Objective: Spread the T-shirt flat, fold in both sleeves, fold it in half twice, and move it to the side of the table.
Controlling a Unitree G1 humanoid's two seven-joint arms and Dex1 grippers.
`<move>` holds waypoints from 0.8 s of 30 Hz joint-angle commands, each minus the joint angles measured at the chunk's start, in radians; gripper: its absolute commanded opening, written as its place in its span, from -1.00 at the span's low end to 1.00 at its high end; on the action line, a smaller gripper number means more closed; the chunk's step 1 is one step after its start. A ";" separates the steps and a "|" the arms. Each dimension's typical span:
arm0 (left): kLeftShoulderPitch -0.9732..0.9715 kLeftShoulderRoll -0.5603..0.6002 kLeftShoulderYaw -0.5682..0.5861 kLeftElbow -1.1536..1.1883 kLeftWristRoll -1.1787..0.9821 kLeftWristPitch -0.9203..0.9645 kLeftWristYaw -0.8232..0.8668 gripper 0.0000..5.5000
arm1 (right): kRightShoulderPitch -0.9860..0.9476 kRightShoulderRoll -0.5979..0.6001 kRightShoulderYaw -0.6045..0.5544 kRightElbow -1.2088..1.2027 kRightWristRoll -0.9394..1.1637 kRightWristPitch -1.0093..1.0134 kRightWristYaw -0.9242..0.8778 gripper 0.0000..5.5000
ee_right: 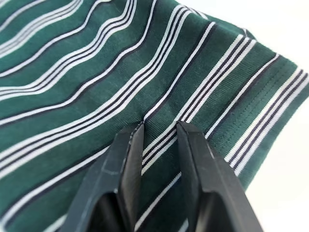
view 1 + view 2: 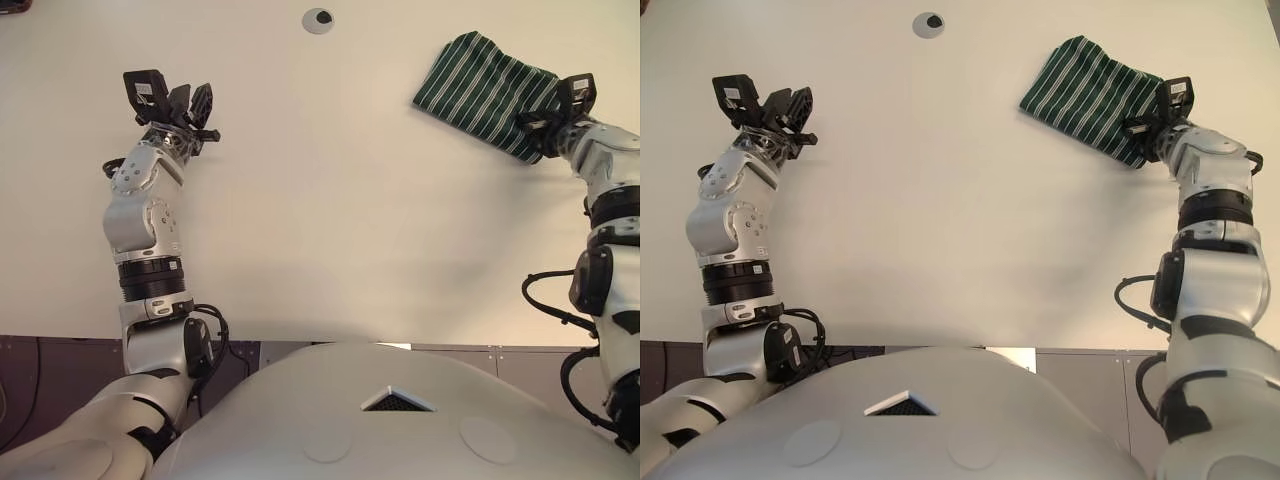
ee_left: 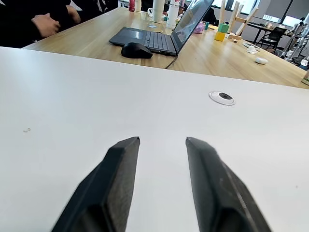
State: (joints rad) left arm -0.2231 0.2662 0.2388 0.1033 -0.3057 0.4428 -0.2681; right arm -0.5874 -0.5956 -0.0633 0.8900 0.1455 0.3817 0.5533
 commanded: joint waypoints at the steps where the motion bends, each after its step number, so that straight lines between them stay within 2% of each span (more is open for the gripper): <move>1: 0.036 -0.006 0.017 -0.048 -0.010 0.011 0.020 -0.38 | 0.269 0.186 -0.044 -0.714 0.238 0.713 -0.124 -0.57; 6: 0.031 -0.019 0.025 -0.046 -0.014 -0.005 0.032 -0.38 | 0.319 0.249 -0.040 -1.080 0.287 1.086 -0.194 -0.57; 9: 0.031 -0.023 0.027 -0.050 -0.016 -0.009 0.036 -0.38 | 0.170 0.304 -0.120 -1.178 0.300 1.215 -0.205 -0.57; 13: 0.041 -0.028 0.025 -0.065 -0.017 -0.004 0.041 -0.38 | -0.031 0.336 -0.136 -1.222 0.272 1.225 -0.252 -0.57; 19: 0.040 -0.033 0.015 -0.076 -0.014 0.005 0.042 -0.38 | 0.064 0.448 -0.053 -1.024 0.159 0.955 -0.378 -0.57; 21: 0.048 -0.034 0.016 -0.085 -0.013 0.008 0.044 -0.38 | 0.112 0.461 -0.036 -0.858 0.101 0.778 -0.409 -0.57; 24: 0.037 -0.031 0.005 -0.070 -0.010 0.008 0.034 -0.38 | 0.165 0.406 0.015 -0.614 -0.003 0.423 -0.403 -0.57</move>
State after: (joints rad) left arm -0.1793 0.2301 0.2535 0.0284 -0.3150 0.4411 -0.2280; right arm -0.4477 -0.1664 -0.0923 0.1361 0.2149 1.0120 0.1465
